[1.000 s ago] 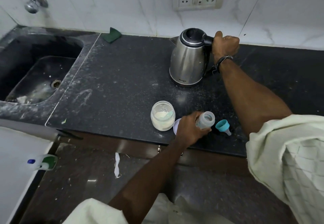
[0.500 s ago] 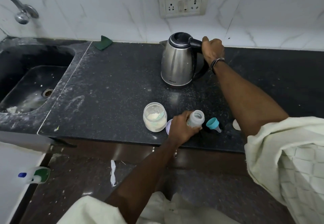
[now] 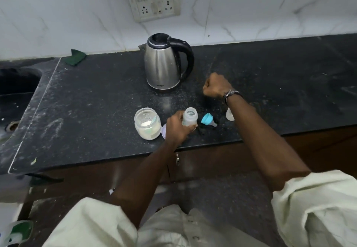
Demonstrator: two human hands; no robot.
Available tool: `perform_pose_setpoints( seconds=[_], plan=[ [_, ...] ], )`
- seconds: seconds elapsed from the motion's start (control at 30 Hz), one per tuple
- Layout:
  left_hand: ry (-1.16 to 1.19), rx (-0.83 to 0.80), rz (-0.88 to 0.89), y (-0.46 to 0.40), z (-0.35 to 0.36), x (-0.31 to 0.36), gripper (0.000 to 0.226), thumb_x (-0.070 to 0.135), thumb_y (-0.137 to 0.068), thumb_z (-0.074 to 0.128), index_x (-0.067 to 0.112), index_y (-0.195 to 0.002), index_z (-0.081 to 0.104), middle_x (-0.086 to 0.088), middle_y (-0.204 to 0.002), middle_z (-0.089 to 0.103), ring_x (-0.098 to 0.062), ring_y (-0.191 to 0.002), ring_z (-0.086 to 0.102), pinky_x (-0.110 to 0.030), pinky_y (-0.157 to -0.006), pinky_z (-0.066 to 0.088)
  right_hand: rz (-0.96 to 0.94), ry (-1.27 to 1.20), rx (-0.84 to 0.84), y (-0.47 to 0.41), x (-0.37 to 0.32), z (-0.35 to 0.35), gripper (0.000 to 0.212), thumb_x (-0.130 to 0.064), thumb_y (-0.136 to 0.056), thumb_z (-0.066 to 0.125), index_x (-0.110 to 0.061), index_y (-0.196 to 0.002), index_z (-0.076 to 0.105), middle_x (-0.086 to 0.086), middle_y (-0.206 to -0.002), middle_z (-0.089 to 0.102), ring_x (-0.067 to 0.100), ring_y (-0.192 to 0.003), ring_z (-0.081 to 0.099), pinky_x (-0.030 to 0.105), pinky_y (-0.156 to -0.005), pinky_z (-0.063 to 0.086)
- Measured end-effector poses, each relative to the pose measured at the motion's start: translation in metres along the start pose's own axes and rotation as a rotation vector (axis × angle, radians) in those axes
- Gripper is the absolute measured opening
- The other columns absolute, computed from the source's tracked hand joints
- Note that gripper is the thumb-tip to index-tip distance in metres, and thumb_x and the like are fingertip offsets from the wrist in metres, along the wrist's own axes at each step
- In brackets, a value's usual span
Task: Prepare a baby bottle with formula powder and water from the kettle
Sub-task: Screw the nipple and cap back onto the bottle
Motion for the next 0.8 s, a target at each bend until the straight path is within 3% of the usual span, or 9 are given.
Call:
perform_pose_setpoints(
  seconds=[0.17,0.27,0.37,0.47,0.8],
  plan=[
    [-0.002,0.001,0.025,-0.001,0.001,0.002,0.059,0.026,-0.061,0.089,0.013,-0.114,0.066,-0.003,-0.11,0.074,-0.018,-0.099,0.07,-0.044,-0.09,0.057,-0.002,0.143,-0.214,0.032,0.022,0.037,0.031,-0.017,-0.071,0.074,-0.005,-0.098,0.063,0.016,-0.11,0.069,0.03,-0.093,0.066,0.032,-0.076,0.055],
    [0.012,-0.019,0.027,-0.002,0.002,0.001,0.059,0.025,-0.062,0.089,0.011,-0.114,0.065,-0.005,-0.111,0.074,-0.02,-0.101,0.07,-0.045,-0.091,0.056,-0.015,0.233,-0.276,0.047,0.027,0.058,0.059,-0.03,-0.064,0.087,-0.01,-0.109,0.056,0.016,-0.118,0.062,0.033,-0.102,0.063,0.033,-0.073,0.05],
    [0.016,-0.024,0.034,-0.003,0.003,0.0,0.059,0.024,-0.062,0.089,0.009,-0.114,0.065,-0.006,-0.111,0.073,-0.021,-0.102,0.069,-0.046,-0.091,0.056,-0.026,0.305,-0.209,0.053,0.027,0.067,0.067,-0.03,-0.064,0.09,-0.01,-0.117,0.054,0.017,-0.125,0.058,0.036,-0.109,0.062,0.038,-0.081,0.05],
    [0.01,-0.015,0.045,-0.004,0.003,0.0,0.059,0.024,-0.062,0.089,0.01,-0.113,0.064,-0.006,-0.111,0.073,-0.02,-0.101,0.069,-0.046,-0.09,0.056,-0.04,0.331,-0.129,0.056,0.028,0.07,0.058,-0.026,-0.071,0.085,-0.008,-0.117,0.054,0.018,-0.126,0.058,0.038,-0.111,0.06,0.038,-0.082,0.049],
    [0.015,-0.009,0.038,-0.004,0.003,-0.003,0.057,0.022,-0.062,0.09,0.01,-0.112,0.065,-0.008,-0.109,0.074,-0.024,-0.1,0.07,-0.046,-0.09,0.056,-0.063,0.048,-0.006,0.055,0.019,0.038,0.052,-0.035,-0.07,0.083,-0.007,-0.112,0.066,0.017,-0.118,0.063,0.033,-0.107,0.061,0.034,-0.086,0.049]
  ],
)
Point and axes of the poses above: each hand's wrist, its own y-axis away from the middle knuckle, its own z-axis out of the palm, x = y × z, the point moved 10 cm from there along -y, towards the middle knuckle
